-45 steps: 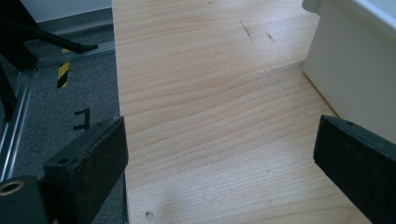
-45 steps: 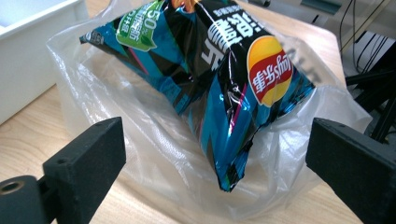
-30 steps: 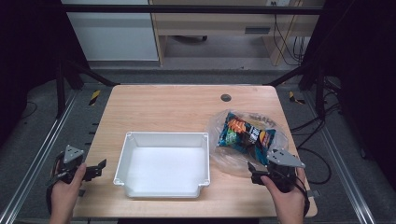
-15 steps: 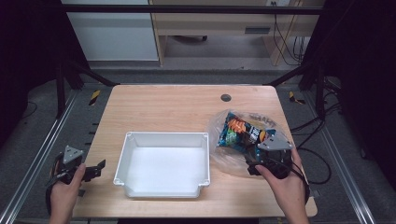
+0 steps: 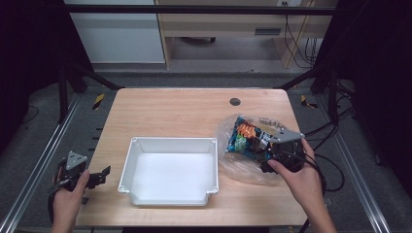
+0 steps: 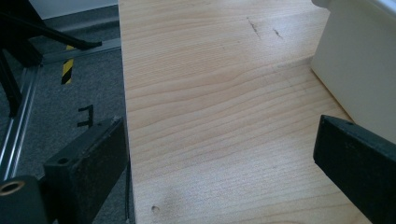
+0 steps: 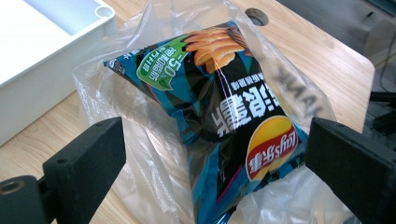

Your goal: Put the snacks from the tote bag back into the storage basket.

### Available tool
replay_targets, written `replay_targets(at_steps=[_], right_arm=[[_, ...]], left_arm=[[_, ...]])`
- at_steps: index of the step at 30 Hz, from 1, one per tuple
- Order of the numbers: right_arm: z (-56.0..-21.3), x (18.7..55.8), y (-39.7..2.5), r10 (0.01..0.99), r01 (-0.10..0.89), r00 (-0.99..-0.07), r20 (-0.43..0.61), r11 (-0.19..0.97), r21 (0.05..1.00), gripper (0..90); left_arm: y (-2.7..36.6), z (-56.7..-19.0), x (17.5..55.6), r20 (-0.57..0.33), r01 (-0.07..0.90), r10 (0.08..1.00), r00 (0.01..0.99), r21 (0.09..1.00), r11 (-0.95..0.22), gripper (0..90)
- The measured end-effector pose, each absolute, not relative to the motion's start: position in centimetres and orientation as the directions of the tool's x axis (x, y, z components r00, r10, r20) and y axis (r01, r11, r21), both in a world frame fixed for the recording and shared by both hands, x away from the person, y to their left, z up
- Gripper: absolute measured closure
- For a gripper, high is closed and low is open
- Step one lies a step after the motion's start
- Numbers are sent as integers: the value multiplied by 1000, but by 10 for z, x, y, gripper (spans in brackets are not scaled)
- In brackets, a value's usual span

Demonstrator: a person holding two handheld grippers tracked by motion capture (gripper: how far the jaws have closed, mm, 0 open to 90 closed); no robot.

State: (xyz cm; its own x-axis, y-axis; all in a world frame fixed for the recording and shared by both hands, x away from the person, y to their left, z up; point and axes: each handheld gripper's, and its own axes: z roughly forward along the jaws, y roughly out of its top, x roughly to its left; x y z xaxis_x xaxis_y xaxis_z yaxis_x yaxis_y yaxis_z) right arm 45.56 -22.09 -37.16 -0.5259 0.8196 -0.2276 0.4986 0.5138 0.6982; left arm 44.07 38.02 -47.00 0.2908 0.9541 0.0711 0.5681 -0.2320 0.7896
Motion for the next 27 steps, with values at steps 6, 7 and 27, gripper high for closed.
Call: replay_targets(at_steps=[6,7,27], right_arm=[[-367,470,-221,803,509,-556,-215,533,675,60],[-366,472,-221,800,514,-561,-213,537,669,60],[-352,510,-213,759,524,-603,-244,608,596,78]], left_arm=[[380,-470,441,65,569,954,294,790,-229,30],[380,-470,441,64,569,954,294,790,-229,30],[379,-470,441,68,567,951,303,789,-237,31]])
